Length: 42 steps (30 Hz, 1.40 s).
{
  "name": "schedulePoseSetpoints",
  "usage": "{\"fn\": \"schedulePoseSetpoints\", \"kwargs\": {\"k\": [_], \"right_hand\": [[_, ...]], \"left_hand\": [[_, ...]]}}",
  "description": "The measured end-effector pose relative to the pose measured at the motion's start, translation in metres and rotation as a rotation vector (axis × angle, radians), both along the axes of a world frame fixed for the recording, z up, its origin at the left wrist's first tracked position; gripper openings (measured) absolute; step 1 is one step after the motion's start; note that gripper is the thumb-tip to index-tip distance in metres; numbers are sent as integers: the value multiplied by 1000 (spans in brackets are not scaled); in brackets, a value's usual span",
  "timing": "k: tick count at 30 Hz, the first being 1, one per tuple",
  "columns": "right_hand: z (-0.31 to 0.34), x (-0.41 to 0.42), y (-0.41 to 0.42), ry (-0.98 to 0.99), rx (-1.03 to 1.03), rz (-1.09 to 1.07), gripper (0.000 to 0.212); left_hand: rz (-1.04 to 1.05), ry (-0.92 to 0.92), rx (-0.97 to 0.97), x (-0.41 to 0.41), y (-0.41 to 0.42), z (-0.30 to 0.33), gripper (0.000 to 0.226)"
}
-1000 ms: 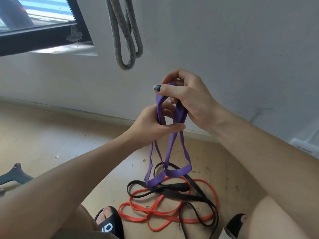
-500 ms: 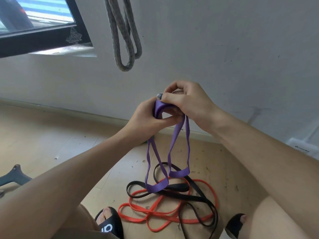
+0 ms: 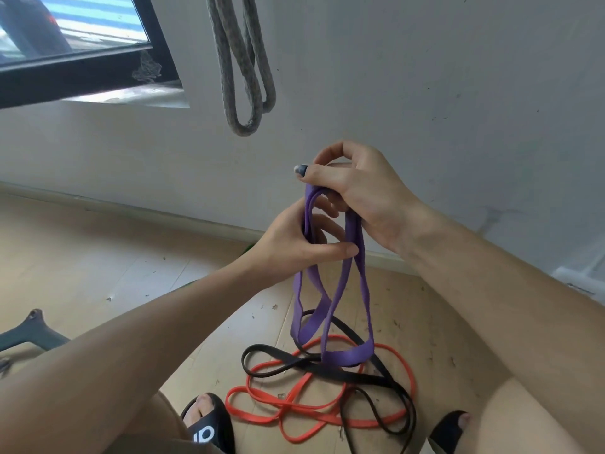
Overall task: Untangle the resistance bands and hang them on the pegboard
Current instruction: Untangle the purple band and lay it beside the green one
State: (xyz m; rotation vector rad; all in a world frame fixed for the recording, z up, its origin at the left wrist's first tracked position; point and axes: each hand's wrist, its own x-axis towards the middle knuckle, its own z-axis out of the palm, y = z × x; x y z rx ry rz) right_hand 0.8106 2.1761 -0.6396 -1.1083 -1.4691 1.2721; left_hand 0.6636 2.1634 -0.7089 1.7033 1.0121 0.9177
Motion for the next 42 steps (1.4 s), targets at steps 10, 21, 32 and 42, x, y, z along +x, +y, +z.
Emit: {"fn": "schedulePoseSetpoints", "kwargs": {"k": [10, 21, 32, 42], "right_hand": [[-1, 2, -2, 58, -57, 54, 24], [3, 1, -5, 147, -111, 43, 23], [-22, -23, -7, 273, -194, -152, 23], [3, 8, 16, 539, -205, -213, 18]], "left_hand": [[-25, 175, 57, -2, 0, 0, 52], [-19, 265, 147, -5, 0, 8, 58], [27, 0, -34, 9, -7, -20, 34], [-34, 215, -36, -1, -6, -26, 21]]}}
